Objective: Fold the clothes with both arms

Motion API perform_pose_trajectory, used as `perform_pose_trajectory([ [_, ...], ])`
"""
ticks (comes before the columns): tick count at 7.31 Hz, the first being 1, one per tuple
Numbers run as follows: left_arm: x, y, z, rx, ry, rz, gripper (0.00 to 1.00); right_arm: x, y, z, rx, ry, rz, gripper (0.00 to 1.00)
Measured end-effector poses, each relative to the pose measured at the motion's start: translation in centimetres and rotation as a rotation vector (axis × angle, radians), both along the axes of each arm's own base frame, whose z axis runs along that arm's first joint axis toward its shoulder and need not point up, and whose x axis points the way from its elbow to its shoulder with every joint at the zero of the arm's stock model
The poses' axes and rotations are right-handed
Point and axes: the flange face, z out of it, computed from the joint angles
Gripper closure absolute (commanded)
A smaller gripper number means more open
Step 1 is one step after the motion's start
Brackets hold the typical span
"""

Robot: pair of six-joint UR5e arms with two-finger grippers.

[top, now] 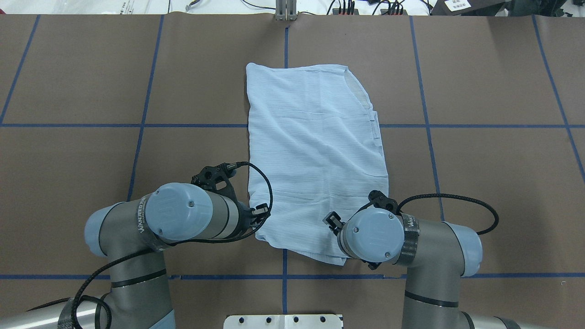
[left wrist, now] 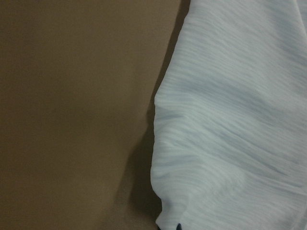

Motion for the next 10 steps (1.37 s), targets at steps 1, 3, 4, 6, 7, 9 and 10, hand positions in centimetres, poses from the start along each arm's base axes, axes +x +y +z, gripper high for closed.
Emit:
perform_pose_trajectory([
  [1, 0.0, 0.0, 0.0, 0.000, 0.000, 0.000, 1.00, -0.2, 0.0, 0.3, -0.015, 0.005, 0.016, 0.00],
  [3, 0.1, 0.0, 0.1, 0.000, -0.002, 0.001, 1.00, -0.9, 0.2, 1.4, -0.029, 0.028, 0.019, 0.00],
  [4, 0.1, 0.0, 0.1, 0.000, -0.002, 0.000, 1.00, -1.1, 0.3, 1.6, -0.031, 0.033, 0.017, 0.00],
  [6, 0.1, 0.0, 0.1, 0.000, -0.003, 0.000, 1.00, -1.0, 0.4, 1.5, -0.033, 0.029, 0.015, 0.10],
  [7, 0.1, 0.0, 0.1, 0.000, -0.003, 0.000, 1.00, -0.9, 0.5, 1.4, -0.033, 0.028, 0.015, 0.19],
  [9, 0.1, 0.0, 0.1, 0.000, -0.003, 0.000, 1.00, -0.8, 0.5, 1.6, -0.033, 0.029, 0.015, 0.32],
  [10, 0.1, 0.0, 0.1, 0.000, -0.003, 0.000, 1.00, -0.8, 0.5, 1.5, -0.032, 0.028, 0.016, 0.34],
])
